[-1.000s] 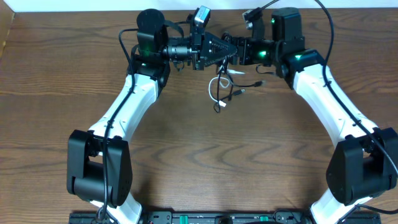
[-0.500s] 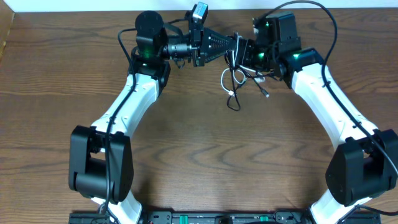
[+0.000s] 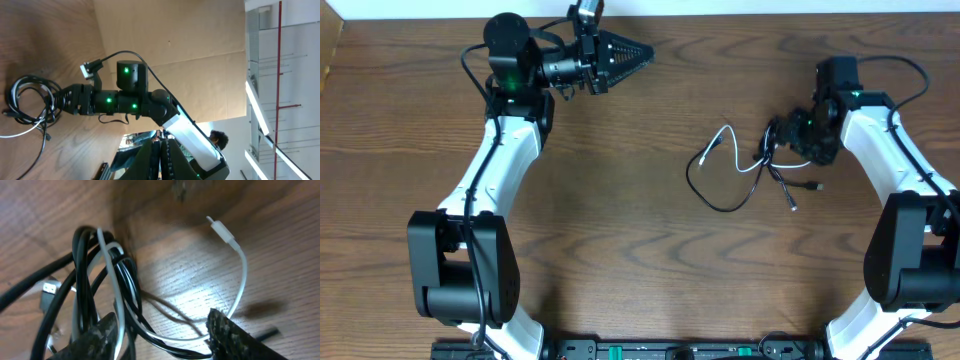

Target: Untangle cables

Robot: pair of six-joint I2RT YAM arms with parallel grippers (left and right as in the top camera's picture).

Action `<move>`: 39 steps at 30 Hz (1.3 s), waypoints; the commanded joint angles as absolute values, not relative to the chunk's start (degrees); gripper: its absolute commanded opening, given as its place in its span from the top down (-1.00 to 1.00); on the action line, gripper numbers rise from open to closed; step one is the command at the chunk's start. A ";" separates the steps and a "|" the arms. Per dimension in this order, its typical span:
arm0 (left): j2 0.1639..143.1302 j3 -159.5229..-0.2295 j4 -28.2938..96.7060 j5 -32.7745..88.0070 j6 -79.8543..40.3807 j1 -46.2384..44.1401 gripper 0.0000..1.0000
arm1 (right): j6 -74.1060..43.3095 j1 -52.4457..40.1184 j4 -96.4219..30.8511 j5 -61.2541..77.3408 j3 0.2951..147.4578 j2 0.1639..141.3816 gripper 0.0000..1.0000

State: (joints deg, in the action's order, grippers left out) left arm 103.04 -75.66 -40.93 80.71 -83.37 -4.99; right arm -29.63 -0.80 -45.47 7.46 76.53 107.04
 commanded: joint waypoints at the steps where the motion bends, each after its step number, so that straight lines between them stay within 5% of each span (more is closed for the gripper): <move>1: 101.91 -77.03 -40.56 81.89 -77.52 -5.72 0.85 | -25.56 -1.91 -45.87 9.74 76.09 107.00 -0.05; 10: 101.93 -77.03 -16.23 79.22 -53.34 -9.06 0.85 | -24.88 -5.28 -46.33 13.87 76.12 106.34 -0.04; 16: 102.24 -77.03 3.79 66.43 -38.04 -10.81 0.85 | -18.74 -5.34 -46.65 24.43 76.44 102.00 -0.03; 22: 102.76 -77.03 16.91 50.30 -30.98 -14.26 0.85 | -23.29 -4.21 -51.22 14.96 76.47 95.29 -0.05; 30: 102.76 -77.03 18.39 39.03 -29.30 -19.22 0.84 | -24.38 -3.75 -50.98 9.13 76.42 93.78 -0.29; 39: 102.89 -77.03 16.25 32.93 -28.03 -24.34 0.83 | -24.43 -3.49 -49.74 8.47 76.38 93.78 -0.33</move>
State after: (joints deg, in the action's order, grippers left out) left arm 103.04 -76.40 17.15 37.10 -29.71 -22.28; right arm -23.73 -3.77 -49.84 9.93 76.31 93.49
